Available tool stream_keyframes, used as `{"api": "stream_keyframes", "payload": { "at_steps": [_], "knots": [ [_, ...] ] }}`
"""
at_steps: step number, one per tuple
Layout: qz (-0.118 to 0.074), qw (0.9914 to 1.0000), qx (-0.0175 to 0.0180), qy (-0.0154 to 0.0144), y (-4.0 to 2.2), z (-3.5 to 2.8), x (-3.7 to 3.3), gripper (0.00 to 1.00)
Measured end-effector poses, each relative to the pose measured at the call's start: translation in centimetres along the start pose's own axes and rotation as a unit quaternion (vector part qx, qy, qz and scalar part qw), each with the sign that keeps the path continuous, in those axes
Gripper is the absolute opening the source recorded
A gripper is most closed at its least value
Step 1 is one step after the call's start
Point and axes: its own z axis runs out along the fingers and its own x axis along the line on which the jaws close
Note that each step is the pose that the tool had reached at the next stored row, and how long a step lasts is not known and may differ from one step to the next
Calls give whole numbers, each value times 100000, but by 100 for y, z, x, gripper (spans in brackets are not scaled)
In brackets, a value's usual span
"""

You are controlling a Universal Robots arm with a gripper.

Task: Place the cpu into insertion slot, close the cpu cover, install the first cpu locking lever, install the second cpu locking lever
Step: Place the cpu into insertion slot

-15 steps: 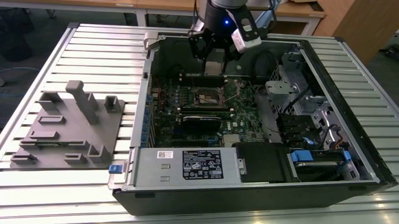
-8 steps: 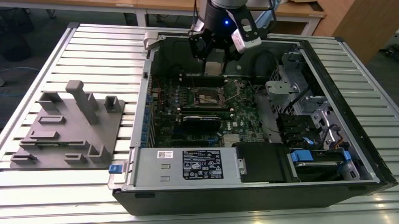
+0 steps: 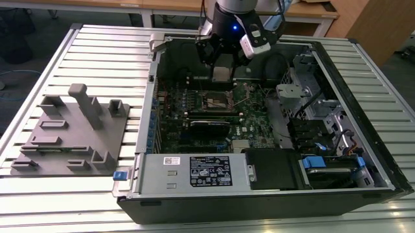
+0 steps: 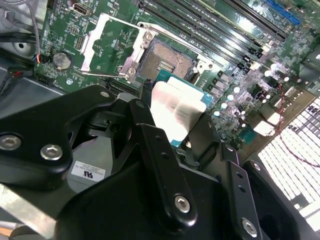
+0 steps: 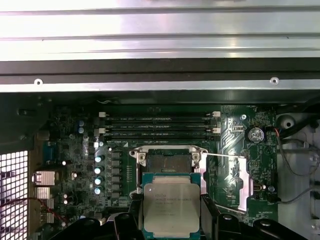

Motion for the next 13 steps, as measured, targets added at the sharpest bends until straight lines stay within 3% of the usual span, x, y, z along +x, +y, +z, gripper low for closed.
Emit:
{"api": "stream_keyframes", "payload": {
  "at_steps": [5, 13],
  "knots": [
    [3, 100000, 237, -8, -3, 82, -1, 54],
    [9, 99998, 551, -18, -4, 110, -2, 54]
  ]
}}
